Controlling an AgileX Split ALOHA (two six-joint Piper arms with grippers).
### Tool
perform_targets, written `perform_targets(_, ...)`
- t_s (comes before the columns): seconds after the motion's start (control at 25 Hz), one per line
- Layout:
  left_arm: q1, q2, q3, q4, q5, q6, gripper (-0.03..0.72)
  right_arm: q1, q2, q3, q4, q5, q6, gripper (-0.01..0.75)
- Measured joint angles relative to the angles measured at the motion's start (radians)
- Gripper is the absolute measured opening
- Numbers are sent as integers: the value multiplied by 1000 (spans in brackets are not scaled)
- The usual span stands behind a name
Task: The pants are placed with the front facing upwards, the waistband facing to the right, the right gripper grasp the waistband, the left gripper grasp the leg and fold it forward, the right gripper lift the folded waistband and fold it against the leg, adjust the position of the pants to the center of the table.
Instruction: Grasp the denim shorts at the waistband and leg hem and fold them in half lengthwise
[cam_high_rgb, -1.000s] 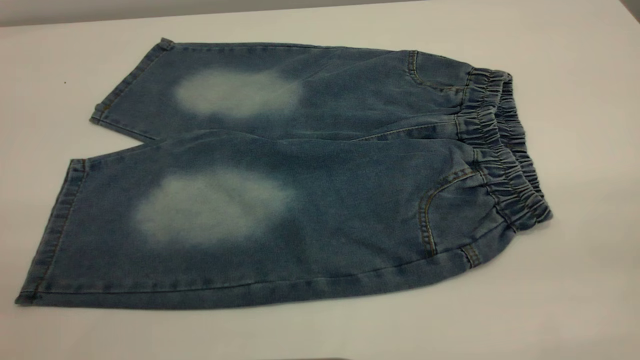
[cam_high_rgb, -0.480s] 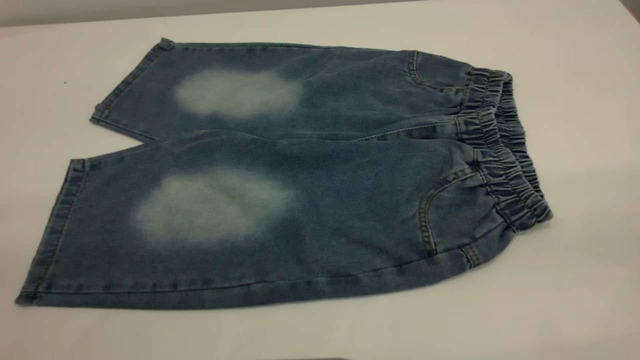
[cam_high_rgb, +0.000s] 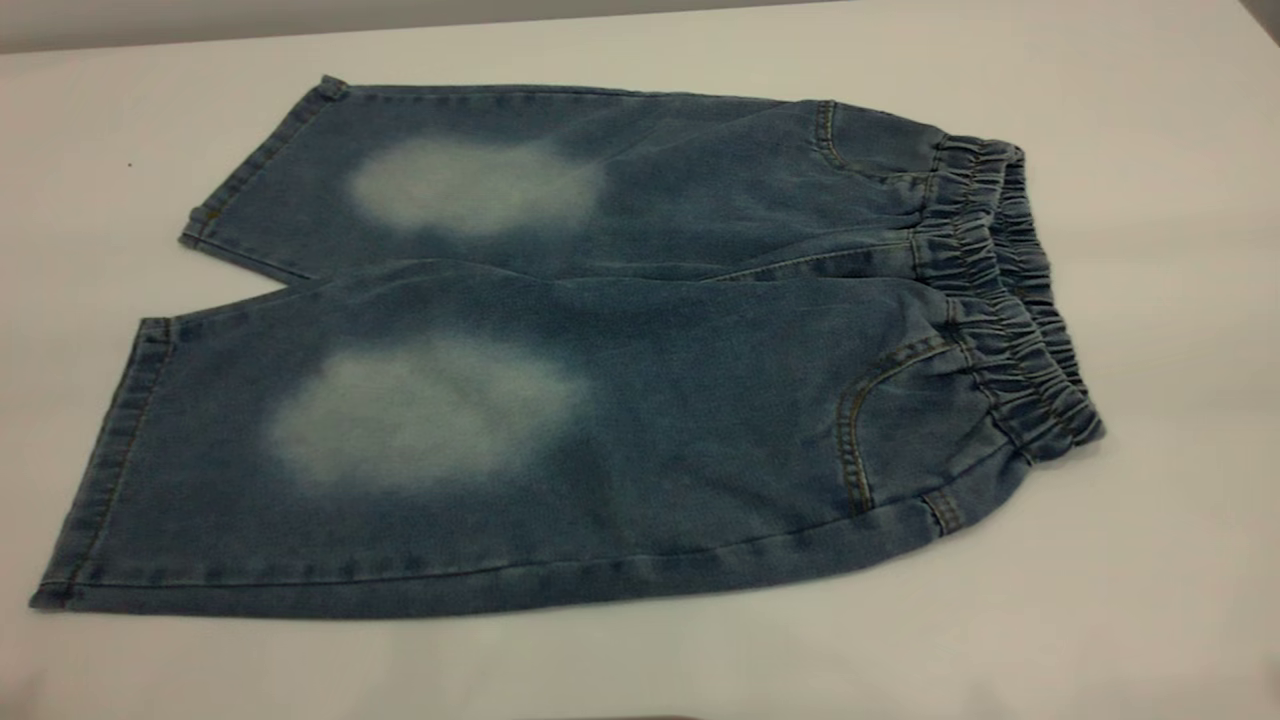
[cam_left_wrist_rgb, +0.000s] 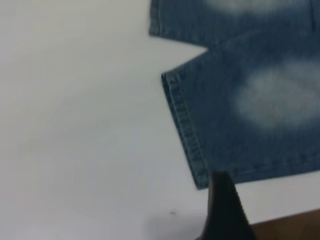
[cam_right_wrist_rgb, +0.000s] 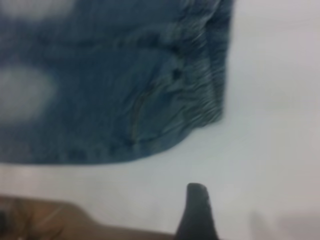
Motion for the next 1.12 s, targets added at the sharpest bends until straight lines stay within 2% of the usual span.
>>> perform_targets(0.16, 0, 202, -1, -33, -53, 82, 438, 0, 205, 0, 96, -68, -43, 545)
perform_targets(0.32, 0, 370, -1, -142, -123, 150, 511, 0, 405, 0, 205, -168, -100, 554)
perform_targets(0.44, 0, 473, -2, -225, -173, 209, 549, 0, 543, 0, 333, -258, -194, 555)
perform_targets(0.72, 0, 697, -8, -381, -264, 325, 557, 0, 886, -4, 698, -409, -511, 554)
perform_targets(0.92, -2, 805, -9, -499, -279, 428, 557, -2, 1106, -12, 998, -402, -830, 554)
perform_targets(1.12, -63, 835, -10, -548, -296, 512, 557, -42, 1258, -14, 1259, -289, -1140, 554)
